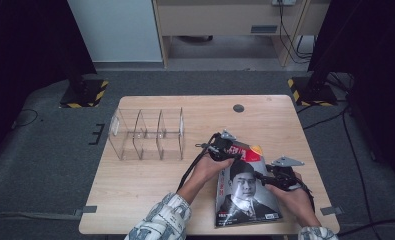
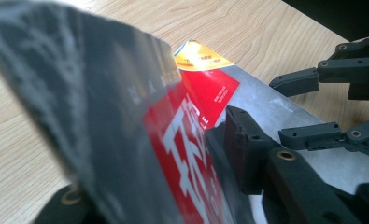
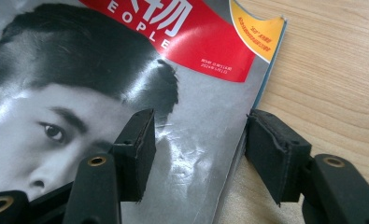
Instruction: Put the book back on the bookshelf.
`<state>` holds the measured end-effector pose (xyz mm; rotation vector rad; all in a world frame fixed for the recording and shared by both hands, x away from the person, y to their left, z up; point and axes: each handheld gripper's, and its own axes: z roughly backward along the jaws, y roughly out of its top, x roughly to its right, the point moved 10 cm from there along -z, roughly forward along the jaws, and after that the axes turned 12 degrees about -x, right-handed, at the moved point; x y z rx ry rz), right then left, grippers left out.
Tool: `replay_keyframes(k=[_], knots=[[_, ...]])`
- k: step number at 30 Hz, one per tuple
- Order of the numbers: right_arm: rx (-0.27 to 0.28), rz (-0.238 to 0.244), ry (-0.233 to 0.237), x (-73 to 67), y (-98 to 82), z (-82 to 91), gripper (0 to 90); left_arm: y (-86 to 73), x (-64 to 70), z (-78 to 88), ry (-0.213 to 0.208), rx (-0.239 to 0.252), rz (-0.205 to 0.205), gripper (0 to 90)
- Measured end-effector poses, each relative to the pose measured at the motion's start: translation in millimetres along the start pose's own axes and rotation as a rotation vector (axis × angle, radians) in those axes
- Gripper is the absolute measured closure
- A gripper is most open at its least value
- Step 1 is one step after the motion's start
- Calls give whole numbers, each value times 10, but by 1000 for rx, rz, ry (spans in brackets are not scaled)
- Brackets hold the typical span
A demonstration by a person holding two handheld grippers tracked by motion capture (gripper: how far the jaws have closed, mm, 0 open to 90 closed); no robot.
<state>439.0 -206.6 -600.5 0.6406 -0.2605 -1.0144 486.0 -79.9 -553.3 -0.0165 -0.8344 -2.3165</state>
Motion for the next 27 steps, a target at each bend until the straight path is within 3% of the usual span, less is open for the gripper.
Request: replay_keyframes(k=[2, 8, 11, 14, 15, 17, 19, 23, 27], knots=[[-1, -1, -2, -2, 0, 0, 424, 3, -1, 23, -4, 0, 8, 785], [-10, -18, 6, 17, 3, 21, 447, 37, 6, 88, -19, 25, 27, 814], [57, -68, 32, 61, 72, 137, 461, 65, 26, 138, -19, 48, 30, 824], [106, -109, -29, 217, 97, 255, 455, 87, 31, 197, -13, 65, 22, 832], [107, -136, -78, 328, 75, 283, 440, 99, 30, 230, -13, 76, 23, 841], [107, -146, -96, 368, 66, 289, 435, 116, 24, 275, -14, 91, 28, 843], [77, -186, -165, 519, -3, 293, 393, 130, 27, 320, -8, 95, 18, 850], [44, -207, -180, 571, -67, 257, 373, 158, 58, 380, -7, 109, 12, 856], [15, -193, -182, 570, -102, 204, 366, 210, 112, 499, 6, 132, -17, 862]])
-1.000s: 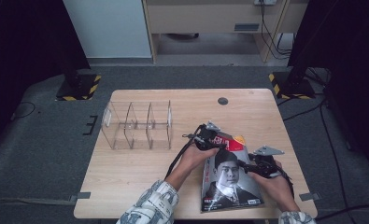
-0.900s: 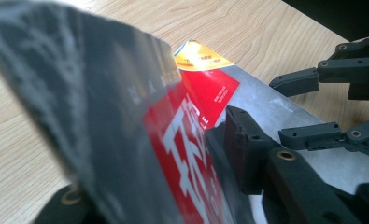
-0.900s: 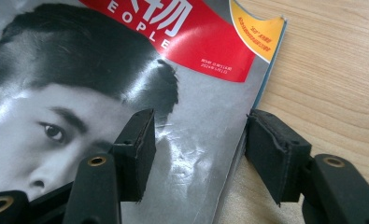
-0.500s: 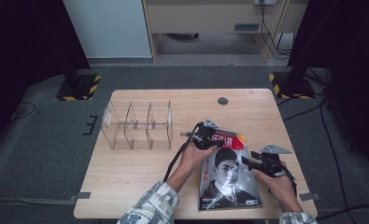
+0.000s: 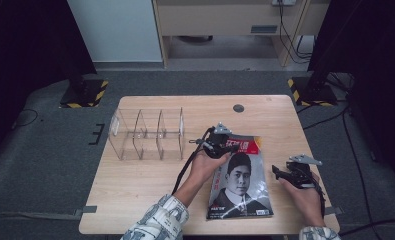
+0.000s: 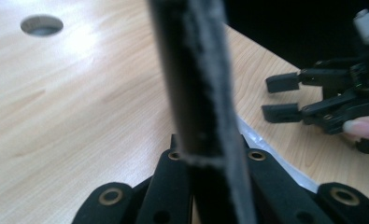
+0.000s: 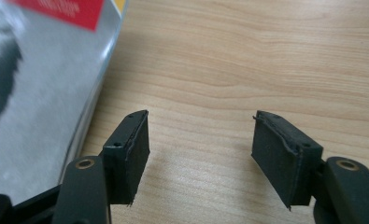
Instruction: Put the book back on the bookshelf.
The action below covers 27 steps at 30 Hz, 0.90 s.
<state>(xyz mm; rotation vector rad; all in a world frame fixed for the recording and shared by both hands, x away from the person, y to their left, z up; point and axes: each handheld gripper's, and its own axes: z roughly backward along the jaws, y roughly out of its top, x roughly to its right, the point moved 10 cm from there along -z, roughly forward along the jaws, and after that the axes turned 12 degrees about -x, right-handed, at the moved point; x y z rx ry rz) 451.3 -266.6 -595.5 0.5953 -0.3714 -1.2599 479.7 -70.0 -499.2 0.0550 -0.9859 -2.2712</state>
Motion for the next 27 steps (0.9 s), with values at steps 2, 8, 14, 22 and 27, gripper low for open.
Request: replay_keyframes(k=[2, 8, 14, 22, 27], knots=[[-22, 12, 1, -26, -26, -27, 357, 51, 31, 79, 3, 16, -10, 864], [-29, 34, 2, -51, -37, -57, 324, 132, 96, 233, 5, 38, -35, 865], [-28, 59, -13, -81, -43, -78, 277, 210, 152, 374, 4, 58, -55, 865], [-23, 58, -17, -89, -41, -84, 269, 331, 170, 635, -5, 114, -39, 866], [-25, 58, -17, -93, -43, -84, 265, 384, 156, 804, -5, 144, -37, 866]])
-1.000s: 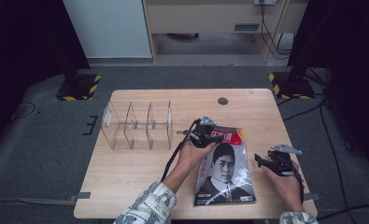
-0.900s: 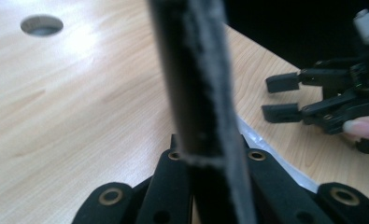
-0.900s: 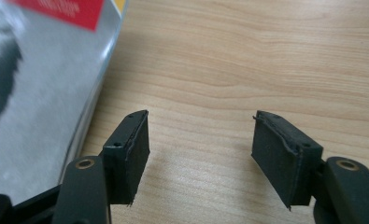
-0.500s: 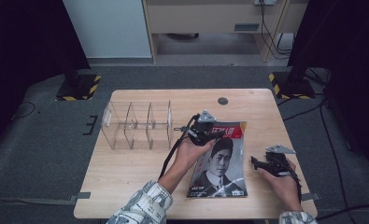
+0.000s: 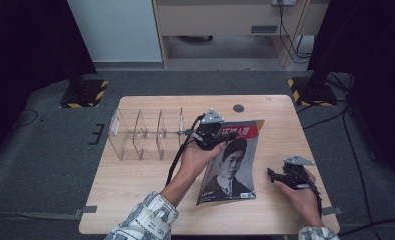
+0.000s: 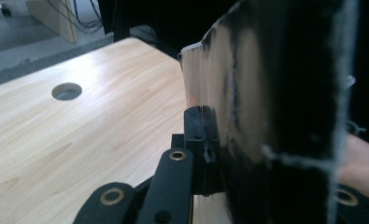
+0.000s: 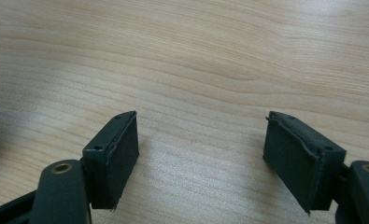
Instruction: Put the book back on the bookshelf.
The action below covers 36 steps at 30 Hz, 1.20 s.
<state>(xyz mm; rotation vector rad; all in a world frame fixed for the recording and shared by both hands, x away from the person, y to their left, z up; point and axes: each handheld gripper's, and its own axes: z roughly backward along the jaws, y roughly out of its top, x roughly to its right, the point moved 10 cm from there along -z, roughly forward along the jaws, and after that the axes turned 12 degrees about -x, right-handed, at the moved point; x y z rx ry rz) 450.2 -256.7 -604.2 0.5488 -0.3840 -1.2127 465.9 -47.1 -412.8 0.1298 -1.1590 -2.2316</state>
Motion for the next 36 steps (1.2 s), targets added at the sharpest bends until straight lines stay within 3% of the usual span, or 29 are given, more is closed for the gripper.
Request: replay_keyframes(k=[4, 6, 15, 28, 36], knots=[[-1, 3, 0, 0, 0, 0, 264, 62, -11, 136, 0, 25, 7, 866], [-2, 6, 1, -1, -2, 1, 262, 86, -21, 209, -11, 30, 35, 866], [1, -4, 2, -15, 3, -2, 260, 202, -13, 481, -4, 74, 15, 866], [0, 5, 7, -36, 4, -5, 255, 198, -6, 699, 4, 90, -2, 866], [-3, 12, 7, -39, 0, -4, 254, 116, 15, 791, -1, 95, -2, 866]])
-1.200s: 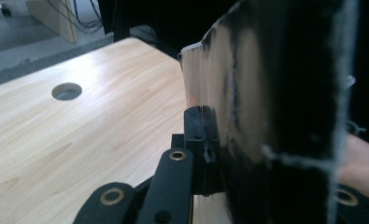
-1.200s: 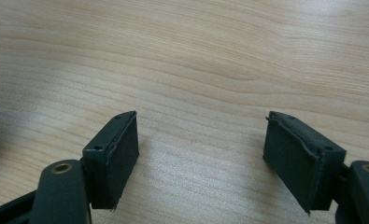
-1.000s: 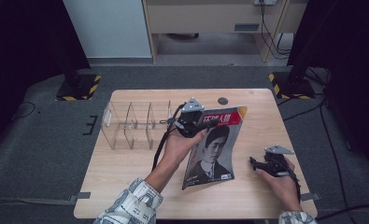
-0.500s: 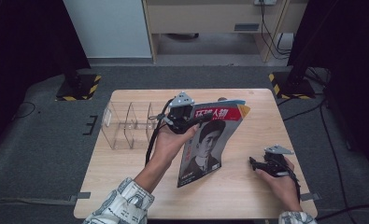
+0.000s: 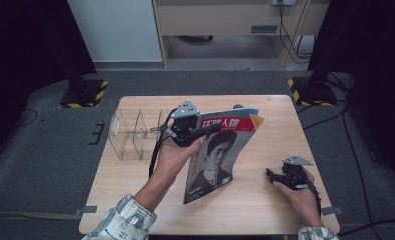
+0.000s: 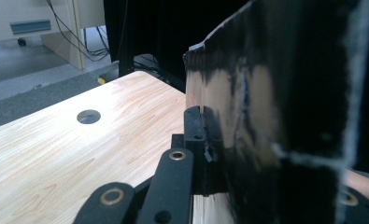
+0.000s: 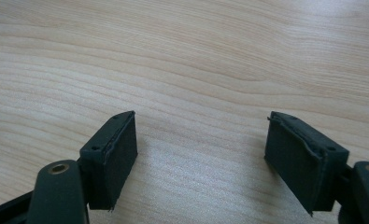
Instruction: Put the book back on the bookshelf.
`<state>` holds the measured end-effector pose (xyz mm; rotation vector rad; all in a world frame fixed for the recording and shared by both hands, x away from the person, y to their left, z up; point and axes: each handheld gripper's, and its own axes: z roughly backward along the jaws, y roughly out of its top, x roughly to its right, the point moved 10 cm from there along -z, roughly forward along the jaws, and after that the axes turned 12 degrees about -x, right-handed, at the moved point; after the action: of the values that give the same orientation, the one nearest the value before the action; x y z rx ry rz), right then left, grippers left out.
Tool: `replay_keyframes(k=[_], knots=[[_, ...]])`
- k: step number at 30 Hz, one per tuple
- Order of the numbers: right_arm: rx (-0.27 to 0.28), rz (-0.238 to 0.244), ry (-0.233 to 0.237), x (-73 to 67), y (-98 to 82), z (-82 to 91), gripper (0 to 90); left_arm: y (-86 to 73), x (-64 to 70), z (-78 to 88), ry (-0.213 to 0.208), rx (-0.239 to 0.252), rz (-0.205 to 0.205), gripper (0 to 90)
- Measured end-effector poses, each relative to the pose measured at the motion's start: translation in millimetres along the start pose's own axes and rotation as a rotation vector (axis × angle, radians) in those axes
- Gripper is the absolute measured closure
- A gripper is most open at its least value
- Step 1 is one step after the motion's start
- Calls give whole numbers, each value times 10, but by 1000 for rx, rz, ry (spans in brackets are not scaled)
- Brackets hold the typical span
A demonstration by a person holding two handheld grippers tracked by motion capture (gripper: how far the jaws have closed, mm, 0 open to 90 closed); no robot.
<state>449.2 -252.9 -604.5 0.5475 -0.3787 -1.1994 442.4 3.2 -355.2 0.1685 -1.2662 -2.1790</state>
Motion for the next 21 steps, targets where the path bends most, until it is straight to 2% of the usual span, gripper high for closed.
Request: replay_keyframes(k=[11, 21], knots=[[-1, -1, 1, -5, -1, -1, 254, -71, -30, 188, 2, 16, 8, 866], [0, -2, -1, -5, 0, -1, 254, -158, -61, 458, 17, 42, 10, 866]])
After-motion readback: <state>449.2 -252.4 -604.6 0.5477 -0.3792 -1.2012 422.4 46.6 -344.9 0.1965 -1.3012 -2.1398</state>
